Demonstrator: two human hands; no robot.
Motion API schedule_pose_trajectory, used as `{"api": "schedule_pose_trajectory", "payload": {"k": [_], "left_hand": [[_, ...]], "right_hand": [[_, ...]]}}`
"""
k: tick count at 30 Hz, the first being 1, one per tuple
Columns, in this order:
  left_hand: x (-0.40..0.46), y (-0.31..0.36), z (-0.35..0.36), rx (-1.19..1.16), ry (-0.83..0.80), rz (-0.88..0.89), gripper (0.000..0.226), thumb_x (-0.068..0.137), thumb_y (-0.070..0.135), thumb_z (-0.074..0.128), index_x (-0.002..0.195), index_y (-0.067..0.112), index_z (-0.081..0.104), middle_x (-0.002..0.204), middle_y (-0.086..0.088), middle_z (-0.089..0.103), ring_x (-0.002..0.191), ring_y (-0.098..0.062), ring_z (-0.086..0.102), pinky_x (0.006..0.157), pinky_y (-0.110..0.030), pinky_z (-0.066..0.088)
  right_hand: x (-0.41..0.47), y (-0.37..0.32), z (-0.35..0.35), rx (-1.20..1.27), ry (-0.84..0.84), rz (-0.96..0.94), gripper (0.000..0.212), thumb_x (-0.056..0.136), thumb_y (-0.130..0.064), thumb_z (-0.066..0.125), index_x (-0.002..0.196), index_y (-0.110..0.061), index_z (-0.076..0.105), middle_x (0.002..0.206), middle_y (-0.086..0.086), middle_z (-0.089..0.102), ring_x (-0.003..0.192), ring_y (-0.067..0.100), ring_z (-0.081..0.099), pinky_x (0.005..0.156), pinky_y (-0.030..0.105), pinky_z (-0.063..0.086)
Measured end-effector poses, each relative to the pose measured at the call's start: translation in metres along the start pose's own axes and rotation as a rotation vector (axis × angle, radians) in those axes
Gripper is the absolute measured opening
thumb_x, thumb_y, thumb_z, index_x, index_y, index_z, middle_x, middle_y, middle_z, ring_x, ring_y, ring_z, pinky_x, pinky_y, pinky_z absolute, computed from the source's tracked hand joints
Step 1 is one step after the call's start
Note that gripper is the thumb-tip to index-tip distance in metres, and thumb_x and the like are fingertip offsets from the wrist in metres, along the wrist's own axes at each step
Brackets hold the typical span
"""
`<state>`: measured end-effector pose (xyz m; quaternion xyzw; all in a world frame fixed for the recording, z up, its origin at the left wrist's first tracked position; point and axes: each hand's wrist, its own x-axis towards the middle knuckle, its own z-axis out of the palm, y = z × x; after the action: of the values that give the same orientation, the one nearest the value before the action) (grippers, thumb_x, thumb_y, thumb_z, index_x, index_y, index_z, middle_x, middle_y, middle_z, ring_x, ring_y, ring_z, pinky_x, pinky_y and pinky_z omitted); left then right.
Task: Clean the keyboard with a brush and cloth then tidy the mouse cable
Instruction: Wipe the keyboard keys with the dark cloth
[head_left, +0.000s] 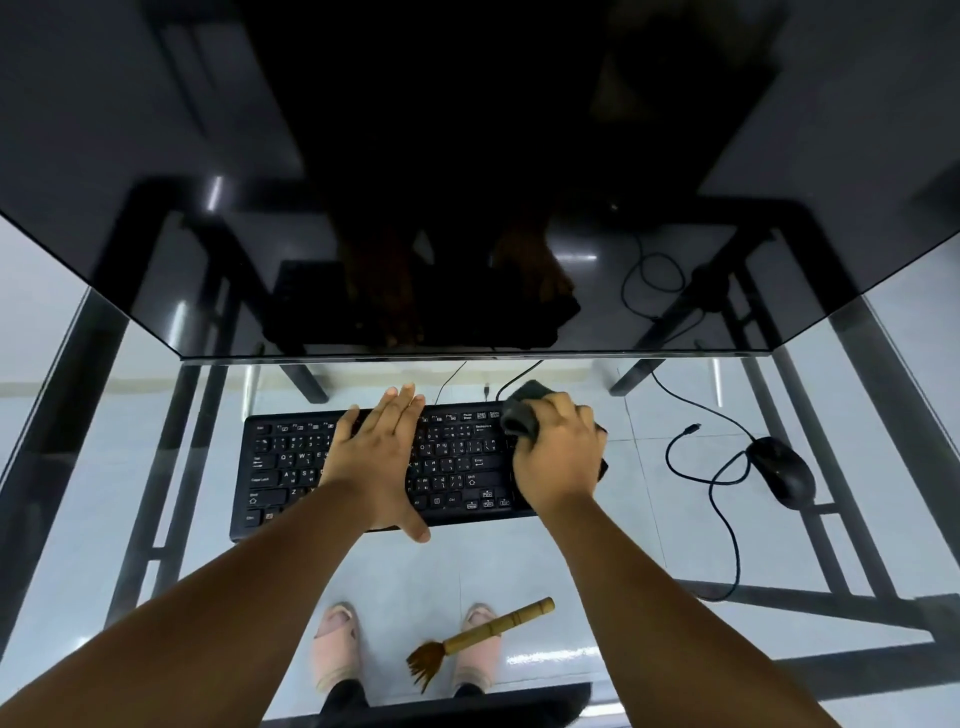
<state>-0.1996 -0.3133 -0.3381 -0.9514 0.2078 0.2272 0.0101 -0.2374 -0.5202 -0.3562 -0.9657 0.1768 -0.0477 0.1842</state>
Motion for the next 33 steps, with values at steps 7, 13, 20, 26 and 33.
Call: {"api": "schedule_pose_trajectory", "payload": {"k": [7,13,20,26,33], "left_hand": [[-0.015,-0.009,0.007,-0.062,0.091,-0.062,0.148,0.044,0.090,0.061,0.153,0.018,-0.009,0.162,0.001,-0.014,0.149,-0.016,-0.013,0.120,-0.044,-0.007],[-0.036,-0.050,0.013,-0.175,0.129,-0.085,0.148,0.039,0.090,0.061,0.154,0.022,-0.004,0.163,0.005,-0.005,0.149,-0.013,-0.006,0.120,-0.043,-0.004],[-0.058,-0.104,0.010,-0.161,0.099,-0.161,0.150,0.039,0.083,0.070,0.154,0.021,-0.004,0.163,0.004,-0.006,0.150,-0.014,-0.005,0.121,-0.044,0.000],[-0.067,-0.121,0.014,-0.217,0.103,-0.188,0.152,0.037,0.082,0.072,0.154,0.021,-0.002,0.163,0.005,-0.001,0.150,-0.014,0.004,0.121,-0.042,0.008],[-0.075,-0.147,0.012,-0.179,0.035,-0.075,0.148,0.047,0.063,0.084,0.154,0.023,-0.010,0.162,0.008,-0.012,0.148,-0.016,0.013,0.118,-0.037,0.015]], "right_hand": [[0.006,0.024,-0.004,0.066,-0.018,-0.065,0.050,0.075,-0.005,0.059,0.123,-0.017,0.066,0.114,-0.002,0.061,0.099,0.025,0.051,0.086,0.043,0.050],[0.003,-0.024,0.001,-0.023,-0.127,-0.024,0.052,0.083,-0.021,0.057,0.134,-0.029,0.055,0.129,-0.008,0.050,0.114,0.024,0.042,0.090,0.039,0.039],[-0.003,-0.026,0.007,-0.040,-0.163,-0.189,0.059,0.081,-0.011,0.055,0.137,-0.031,0.052,0.131,-0.012,0.052,0.114,0.019,0.042,0.091,0.038,0.040],[-0.001,-0.070,0.015,-0.039,-0.165,-0.033,0.052,0.085,-0.018,0.054,0.137,-0.024,0.054,0.132,-0.007,0.051,0.115,0.024,0.041,0.092,0.038,0.042],[-0.021,-0.090,0.028,0.067,-0.250,-0.396,0.060,0.076,-0.003,0.056,0.133,-0.022,0.059,0.127,-0.007,0.058,0.108,0.022,0.048,0.094,0.040,0.045]]}}
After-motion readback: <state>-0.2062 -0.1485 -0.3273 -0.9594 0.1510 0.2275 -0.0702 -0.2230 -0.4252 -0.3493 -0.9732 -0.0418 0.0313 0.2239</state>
